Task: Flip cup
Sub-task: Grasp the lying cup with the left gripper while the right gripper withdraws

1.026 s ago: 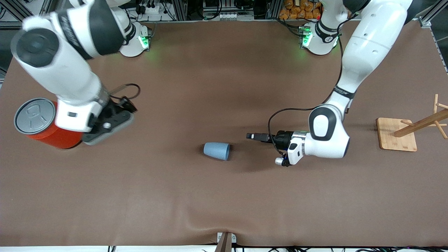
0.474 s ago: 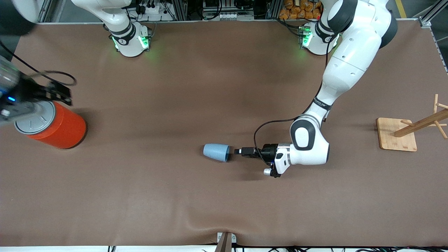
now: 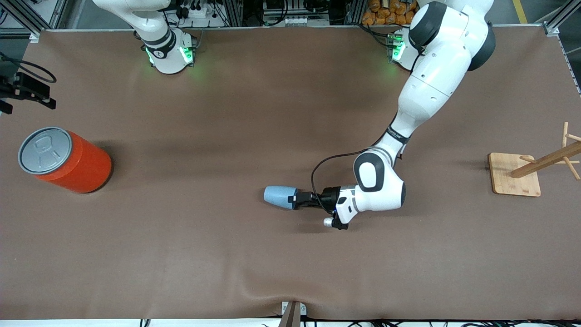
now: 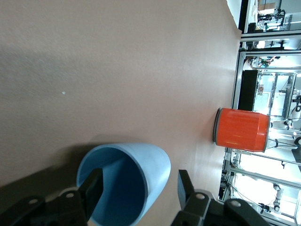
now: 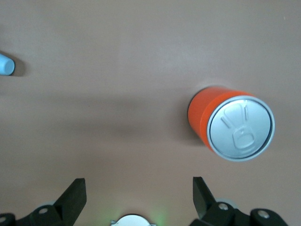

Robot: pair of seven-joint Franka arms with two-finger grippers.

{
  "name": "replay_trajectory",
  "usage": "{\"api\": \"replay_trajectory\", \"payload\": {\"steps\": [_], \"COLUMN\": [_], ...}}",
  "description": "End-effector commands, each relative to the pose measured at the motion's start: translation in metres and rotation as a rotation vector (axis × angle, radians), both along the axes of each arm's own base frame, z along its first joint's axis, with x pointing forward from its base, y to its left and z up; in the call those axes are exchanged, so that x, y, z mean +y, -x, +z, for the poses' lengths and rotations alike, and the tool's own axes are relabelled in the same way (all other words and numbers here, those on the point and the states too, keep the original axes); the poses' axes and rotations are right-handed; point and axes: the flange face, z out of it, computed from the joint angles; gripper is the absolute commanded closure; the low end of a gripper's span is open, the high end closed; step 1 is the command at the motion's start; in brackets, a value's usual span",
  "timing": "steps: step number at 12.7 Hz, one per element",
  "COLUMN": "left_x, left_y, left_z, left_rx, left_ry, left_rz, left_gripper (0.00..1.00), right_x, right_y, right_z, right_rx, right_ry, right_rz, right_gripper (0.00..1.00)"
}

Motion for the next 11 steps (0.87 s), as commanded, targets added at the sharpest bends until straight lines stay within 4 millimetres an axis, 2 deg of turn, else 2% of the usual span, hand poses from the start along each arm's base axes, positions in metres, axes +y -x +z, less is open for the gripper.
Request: {"api": "replay_trajectory", "payload": {"steps": [1, 3, 4, 5, 6, 9, 11], "left_x": [-0.021, -0.024, -0.031, -0.031, -0.031, -0.024, -0.017], "left_y": [0.008, 0.012, 0.017, 0.021, 0.023, 0.011, -0.002], "left_z": [-0.001, -0.001, -0.001, -0.003, -0.002, 0.033, 0.072], "left_rx": [0.014, 0.032, 0.033, 0.043, 0.048, 0.039, 0.047], "left_ry": [0.042, 0.051, 0.052, 0.046, 0.045, 0.027, -0.056], "left_rz": [0.025, 0.033, 0.023, 0.021, 0.018, 0.027, 0.031], "left_gripper": [0.30, 0.50, 0.59, 0.76, 1.00, 1.00, 1.00], "right_x": [-0.008, -0.026, -0.028, -0.024, -0.020, -0.013, -0.014], "right_y": [0.014, 0.011, 0.011, 0.010, 0.010, 0.007, 0.006], "right_z": [0.001, -0.005, -0.005, -0.001, 0.001, 0.004, 0.007], "right_rx": [-0.011, -0.020, -0.020, -0.031, -0.031, -0.043, -0.043], "right_ry": [-0.027, -0.089, -0.089, -0.086, -0.081, -0.073, -0.034], "right_rz": [-0.069, -0.115, -0.120, -0.123, -0.139, -0.151, -0.154], "right_gripper": [0.00, 0.00, 0.00, 0.00, 0.00, 0.00, 0.00]}}
